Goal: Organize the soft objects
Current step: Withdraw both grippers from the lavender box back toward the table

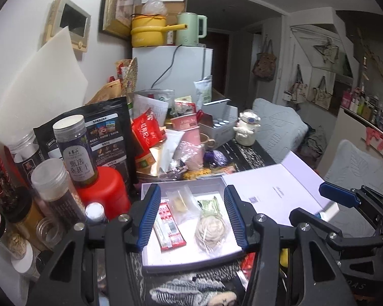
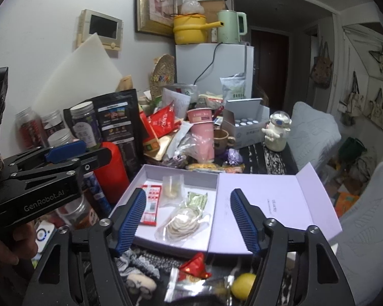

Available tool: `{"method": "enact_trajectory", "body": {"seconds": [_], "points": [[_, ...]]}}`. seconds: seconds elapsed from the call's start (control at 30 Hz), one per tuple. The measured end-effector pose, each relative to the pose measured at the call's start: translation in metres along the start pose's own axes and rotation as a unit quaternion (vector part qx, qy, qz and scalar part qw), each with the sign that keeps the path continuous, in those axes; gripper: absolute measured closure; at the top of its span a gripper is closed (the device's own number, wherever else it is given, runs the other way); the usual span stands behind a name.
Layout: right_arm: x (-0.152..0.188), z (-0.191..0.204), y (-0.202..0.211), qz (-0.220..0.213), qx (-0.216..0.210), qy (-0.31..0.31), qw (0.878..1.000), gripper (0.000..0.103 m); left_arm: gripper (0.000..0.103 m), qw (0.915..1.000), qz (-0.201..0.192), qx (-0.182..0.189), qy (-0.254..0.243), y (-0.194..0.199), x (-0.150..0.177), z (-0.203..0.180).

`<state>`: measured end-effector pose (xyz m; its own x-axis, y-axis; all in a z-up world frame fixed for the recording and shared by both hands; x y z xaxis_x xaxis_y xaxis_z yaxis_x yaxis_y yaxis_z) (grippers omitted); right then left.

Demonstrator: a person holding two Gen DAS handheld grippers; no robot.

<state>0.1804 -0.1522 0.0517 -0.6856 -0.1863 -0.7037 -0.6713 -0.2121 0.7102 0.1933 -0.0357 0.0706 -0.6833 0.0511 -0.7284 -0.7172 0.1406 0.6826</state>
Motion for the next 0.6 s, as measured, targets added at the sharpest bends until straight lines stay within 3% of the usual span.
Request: {"method": "enact_trajectory", "body": {"seconds": [0.6], "points": [[0.084,0.018,0.021,0.021,-0.013,-0.035,0.999,0.033,0.052,0.9993,0.024,0.028,-0.004,0.027,0.077,-0.007]]}}
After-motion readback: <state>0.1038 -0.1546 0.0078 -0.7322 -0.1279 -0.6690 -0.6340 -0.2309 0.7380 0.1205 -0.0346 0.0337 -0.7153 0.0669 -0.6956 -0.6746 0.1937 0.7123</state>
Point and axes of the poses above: each gripper's, at about its wrist camera, not at the fingertips, and y roughly against the way its jaws point, z to its left, x to its underside, the point moved 9 cm from there along -y, roughly the way its jaws point, and after that the axes turned 13 degrees about z, right-handed, at the moved point
